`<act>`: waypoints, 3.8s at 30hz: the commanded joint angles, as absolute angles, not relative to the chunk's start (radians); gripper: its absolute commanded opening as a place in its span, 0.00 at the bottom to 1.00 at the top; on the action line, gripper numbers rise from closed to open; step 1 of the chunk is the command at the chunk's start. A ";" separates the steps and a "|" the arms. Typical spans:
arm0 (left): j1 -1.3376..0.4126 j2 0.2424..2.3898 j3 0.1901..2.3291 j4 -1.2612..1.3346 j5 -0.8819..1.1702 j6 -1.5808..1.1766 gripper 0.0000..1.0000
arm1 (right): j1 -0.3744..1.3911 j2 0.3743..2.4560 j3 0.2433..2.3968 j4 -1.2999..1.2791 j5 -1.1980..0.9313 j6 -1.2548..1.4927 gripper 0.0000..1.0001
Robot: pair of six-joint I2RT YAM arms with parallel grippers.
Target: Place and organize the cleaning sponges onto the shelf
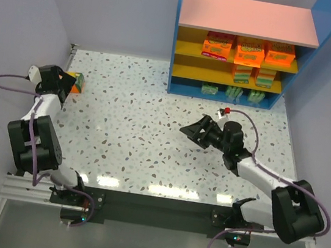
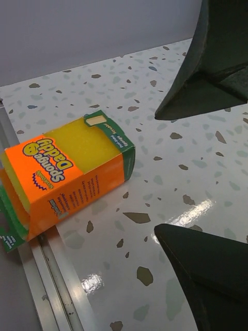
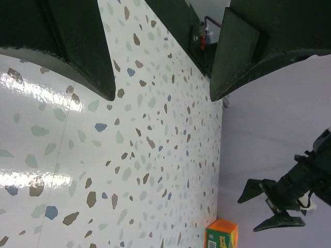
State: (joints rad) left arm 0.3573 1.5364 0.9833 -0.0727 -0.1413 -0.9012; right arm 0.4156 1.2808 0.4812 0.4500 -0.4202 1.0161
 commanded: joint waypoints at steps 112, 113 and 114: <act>0.020 1.343 0.554 -0.102 0.535 -0.563 0.00 | 0.414 1.101 0.428 0.106 -0.465 0.772 0.72; 0.009 1.306 0.548 -0.135 0.532 -0.548 0.00 | 0.414 1.098 0.434 0.094 -0.462 0.770 0.72; 0.008 1.266 0.545 -0.170 0.526 -0.531 0.00 | 0.416 1.098 0.437 0.091 -0.460 0.769 0.72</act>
State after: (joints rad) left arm 0.0277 1.3907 0.5552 -0.0357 0.4686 -0.6731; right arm 0.4168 1.1225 0.3908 0.1349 -0.4480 0.8059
